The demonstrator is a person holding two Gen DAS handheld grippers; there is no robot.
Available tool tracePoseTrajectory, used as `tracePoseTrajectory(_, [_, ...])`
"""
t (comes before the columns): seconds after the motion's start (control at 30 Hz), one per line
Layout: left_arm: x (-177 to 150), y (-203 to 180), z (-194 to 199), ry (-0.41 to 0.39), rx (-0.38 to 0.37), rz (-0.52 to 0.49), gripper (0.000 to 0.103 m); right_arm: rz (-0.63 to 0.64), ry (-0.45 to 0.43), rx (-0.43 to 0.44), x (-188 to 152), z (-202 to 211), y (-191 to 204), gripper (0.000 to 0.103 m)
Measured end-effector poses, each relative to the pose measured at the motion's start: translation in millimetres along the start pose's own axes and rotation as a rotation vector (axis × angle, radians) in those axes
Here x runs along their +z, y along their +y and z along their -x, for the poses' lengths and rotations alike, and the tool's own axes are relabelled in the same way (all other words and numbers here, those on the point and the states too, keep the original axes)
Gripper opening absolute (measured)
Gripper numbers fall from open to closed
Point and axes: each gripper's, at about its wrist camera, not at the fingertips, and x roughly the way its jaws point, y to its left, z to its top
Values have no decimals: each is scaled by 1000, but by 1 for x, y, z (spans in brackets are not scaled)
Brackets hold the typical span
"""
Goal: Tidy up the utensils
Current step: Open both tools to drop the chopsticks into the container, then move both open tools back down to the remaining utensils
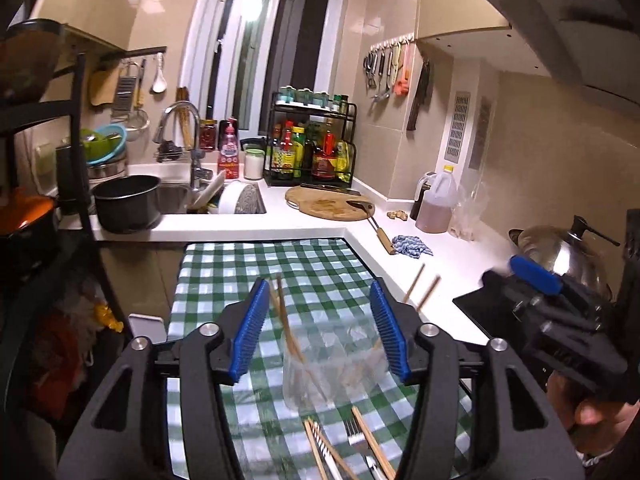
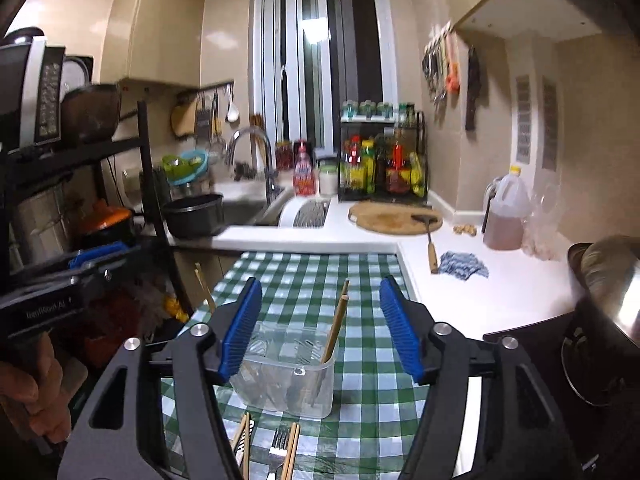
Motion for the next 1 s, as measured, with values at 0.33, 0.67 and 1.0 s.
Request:
tracePoseTrajectory(0.33, [-93,5,44,20,131,-8,62,69,42,73,-69,52,6,76])
tracePoseTrajectory(0.67, [-174,18,48,50,218,54,95,72,189,78,-160,51,13,98])
tracePoseTrajectory(1.0, [-214,16,27,172,178,74,74,-50,373,-3,-217,25,2,83])
